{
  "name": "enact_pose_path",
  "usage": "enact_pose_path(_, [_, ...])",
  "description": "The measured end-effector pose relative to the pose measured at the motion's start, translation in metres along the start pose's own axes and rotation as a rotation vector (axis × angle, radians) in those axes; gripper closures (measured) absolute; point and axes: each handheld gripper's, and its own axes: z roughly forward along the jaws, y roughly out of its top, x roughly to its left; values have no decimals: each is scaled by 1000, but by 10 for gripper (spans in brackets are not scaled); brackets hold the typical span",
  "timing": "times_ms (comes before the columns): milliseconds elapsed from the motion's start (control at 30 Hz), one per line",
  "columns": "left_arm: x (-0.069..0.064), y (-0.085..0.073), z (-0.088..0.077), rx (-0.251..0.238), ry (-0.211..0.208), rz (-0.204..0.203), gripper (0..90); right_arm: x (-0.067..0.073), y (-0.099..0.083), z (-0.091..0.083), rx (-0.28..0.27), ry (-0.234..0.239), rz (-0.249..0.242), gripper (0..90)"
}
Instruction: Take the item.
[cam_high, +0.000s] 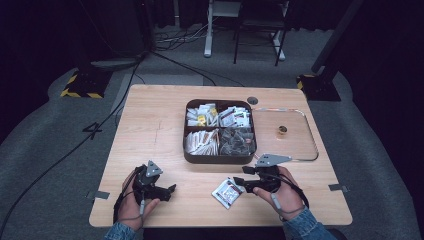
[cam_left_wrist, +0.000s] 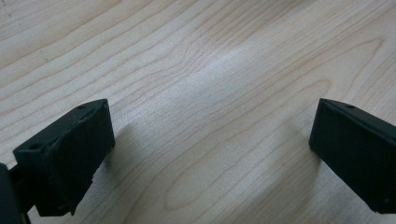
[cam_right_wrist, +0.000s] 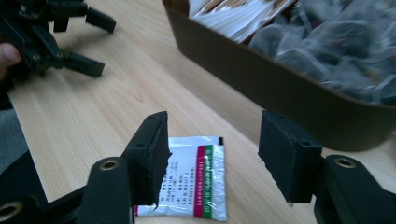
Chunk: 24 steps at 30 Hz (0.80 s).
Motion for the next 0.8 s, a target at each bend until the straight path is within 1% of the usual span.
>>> enact_pose_path(33, [0,0,0,2,0,1,4,-5,1,-10,-23,-12,3,430])
enact_pose_path(67, [0,0,0,2,-1,0,4,-7,1,-13,-29,-15,6,426])
enact_pose_path(167, [0,0,0,2,-1,-1,4,-15,-1,-24,-53,-42,14,412])
enact_pose_path(267, [0,0,0,0,-1,-1,3,-22,-4,-34,-68,-70,17,388])
enact_pose_path(367, [0,0,0,0,0,0,3,-29,-7,-42,-70,-94,11,372])
enact_pose_path(500, [0,0,0,0,0,0,3,-36,-11,-50,-48,-104,22,340])
enact_pose_path(533, [0,0,0,0,0,0,3,-39,-13,-51,-28,-105,28,334])
enact_pose_path(600, [0,0,0,0,0,0,3,-43,-16,-53,8,-113,23,334])
enact_pose_path(667, [0,0,0,0,0,0,3,-48,-19,-56,19,-130,21,333])
enact_pose_path(700, [0,0,0,0,0,0,3,-48,-19,-56,19,-130,21,333])
enact_pose_path(733, [0,0,0,0,0,0,3,-53,-23,-58,21,-138,20,330])
enact_pose_path(800, [0,0,0,0,0,1,3,-58,-27,-61,22,-147,30,329])
